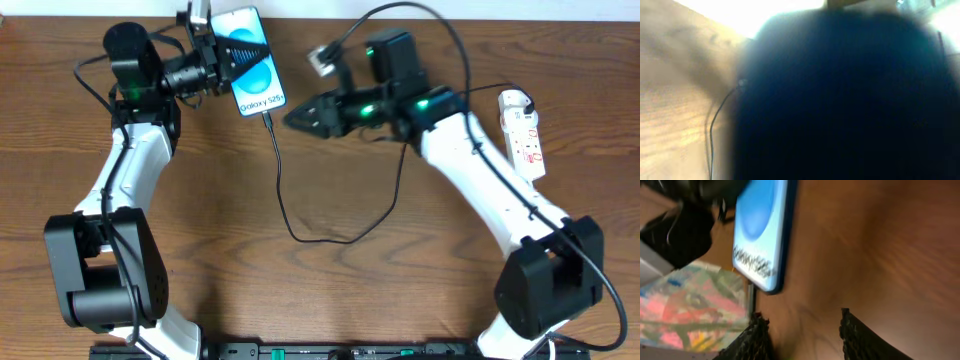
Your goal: Plug charger to phone and switch on socket
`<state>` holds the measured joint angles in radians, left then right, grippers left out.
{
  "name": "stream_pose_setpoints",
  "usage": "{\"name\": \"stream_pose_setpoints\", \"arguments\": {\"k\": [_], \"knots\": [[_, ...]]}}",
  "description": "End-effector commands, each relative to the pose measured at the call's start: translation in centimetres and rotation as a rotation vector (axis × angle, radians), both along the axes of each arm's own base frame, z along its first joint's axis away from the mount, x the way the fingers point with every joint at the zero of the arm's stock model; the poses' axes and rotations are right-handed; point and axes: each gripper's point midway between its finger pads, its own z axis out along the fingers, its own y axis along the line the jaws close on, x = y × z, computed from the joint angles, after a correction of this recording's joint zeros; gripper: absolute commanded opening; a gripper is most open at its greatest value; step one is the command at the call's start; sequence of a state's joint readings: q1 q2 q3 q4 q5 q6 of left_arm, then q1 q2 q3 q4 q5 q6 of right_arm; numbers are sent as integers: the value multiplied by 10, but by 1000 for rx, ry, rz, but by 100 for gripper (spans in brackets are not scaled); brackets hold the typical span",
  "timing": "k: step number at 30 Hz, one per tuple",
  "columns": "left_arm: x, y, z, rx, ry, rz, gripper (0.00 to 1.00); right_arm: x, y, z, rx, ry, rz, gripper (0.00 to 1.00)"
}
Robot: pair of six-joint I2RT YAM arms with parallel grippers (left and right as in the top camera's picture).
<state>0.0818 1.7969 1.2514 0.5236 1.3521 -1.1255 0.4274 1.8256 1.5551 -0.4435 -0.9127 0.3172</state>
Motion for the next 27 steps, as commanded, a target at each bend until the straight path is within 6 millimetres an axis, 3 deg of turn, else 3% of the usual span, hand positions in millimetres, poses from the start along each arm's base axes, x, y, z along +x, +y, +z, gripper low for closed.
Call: {"name": "stream_pose_setpoints", "arguments": {"k": [1, 8, 16, 27], "knots": [[-2, -2, -11, 56, -49, -6, 8, 18, -27, 9, 20, -15, -43, 45], [-3, 1, -76, 226, 118, 90, 7, 39, -69, -8, -56, 27, -163, 48], [-17, -23, -118, 371, 107, 25, 7, 34, -75, -29, -166, 42, -190, 49], [-8, -21, -203, 404, 256, 2, 8, 30, -87, -57, -337, 80, -266, 49]]}}
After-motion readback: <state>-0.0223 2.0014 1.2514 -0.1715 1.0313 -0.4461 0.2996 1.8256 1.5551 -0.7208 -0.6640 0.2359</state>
